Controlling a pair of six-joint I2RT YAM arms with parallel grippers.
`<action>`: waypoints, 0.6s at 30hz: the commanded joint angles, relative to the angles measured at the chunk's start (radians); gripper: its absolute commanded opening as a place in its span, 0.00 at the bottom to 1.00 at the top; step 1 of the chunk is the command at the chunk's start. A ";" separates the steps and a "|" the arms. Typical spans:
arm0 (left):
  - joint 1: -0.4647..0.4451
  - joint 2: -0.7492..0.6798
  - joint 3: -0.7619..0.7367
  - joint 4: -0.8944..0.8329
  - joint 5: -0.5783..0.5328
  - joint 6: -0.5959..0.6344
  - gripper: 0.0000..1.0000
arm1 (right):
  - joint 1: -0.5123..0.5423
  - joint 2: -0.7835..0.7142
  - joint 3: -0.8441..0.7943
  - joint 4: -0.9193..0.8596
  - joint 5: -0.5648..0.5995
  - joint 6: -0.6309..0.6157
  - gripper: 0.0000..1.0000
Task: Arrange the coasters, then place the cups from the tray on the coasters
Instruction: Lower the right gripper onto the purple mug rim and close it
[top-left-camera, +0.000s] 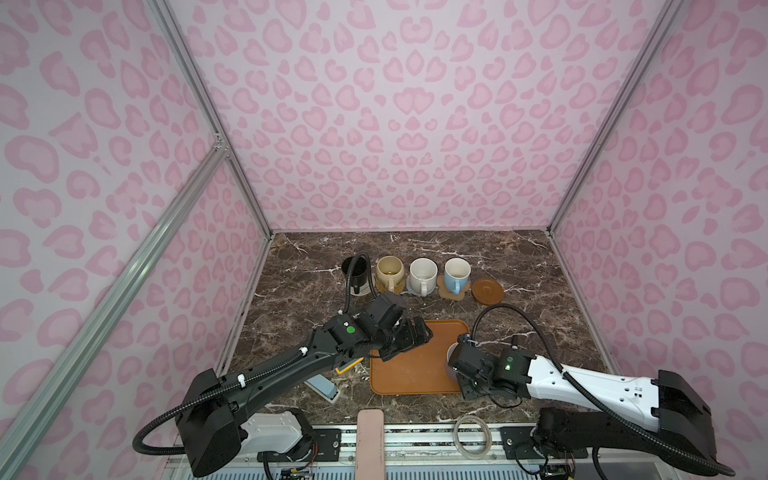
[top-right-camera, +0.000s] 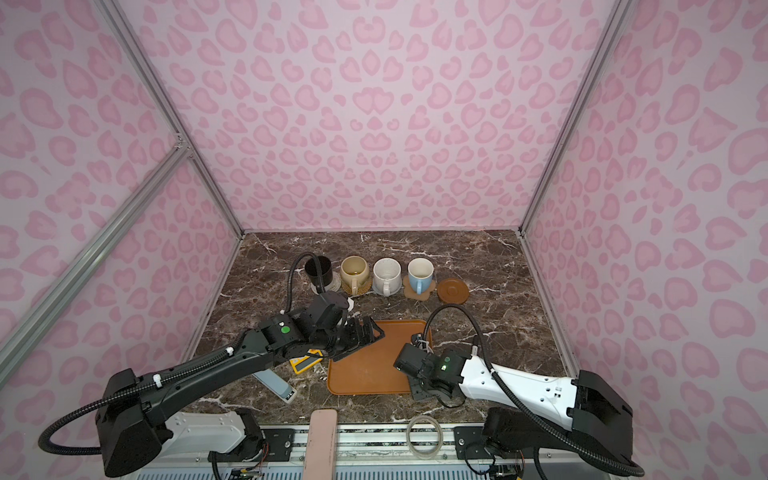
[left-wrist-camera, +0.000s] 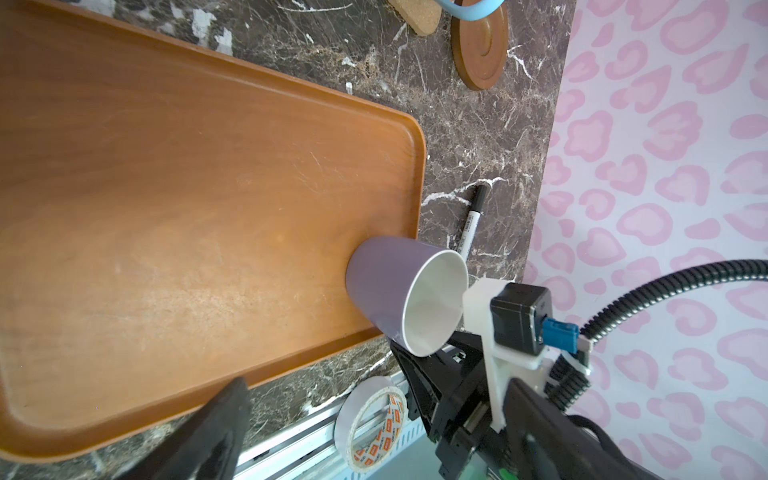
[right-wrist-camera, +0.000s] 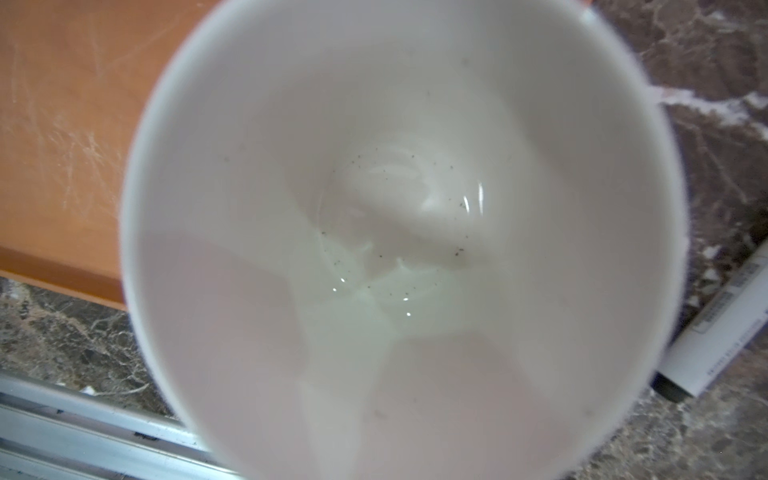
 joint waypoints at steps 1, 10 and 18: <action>-0.006 0.000 -0.016 0.052 0.015 -0.025 0.97 | 0.000 0.009 -0.008 0.028 0.020 -0.011 0.27; -0.026 0.008 -0.023 0.066 0.001 -0.044 0.97 | 0.002 0.029 0.005 0.034 0.023 -0.018 0.12; -0.032 0.006 -0.060 0.137 0.011 -0.101 0.97 | 0.002 0.025 0.013 0.034 0.034 -0.017 0.00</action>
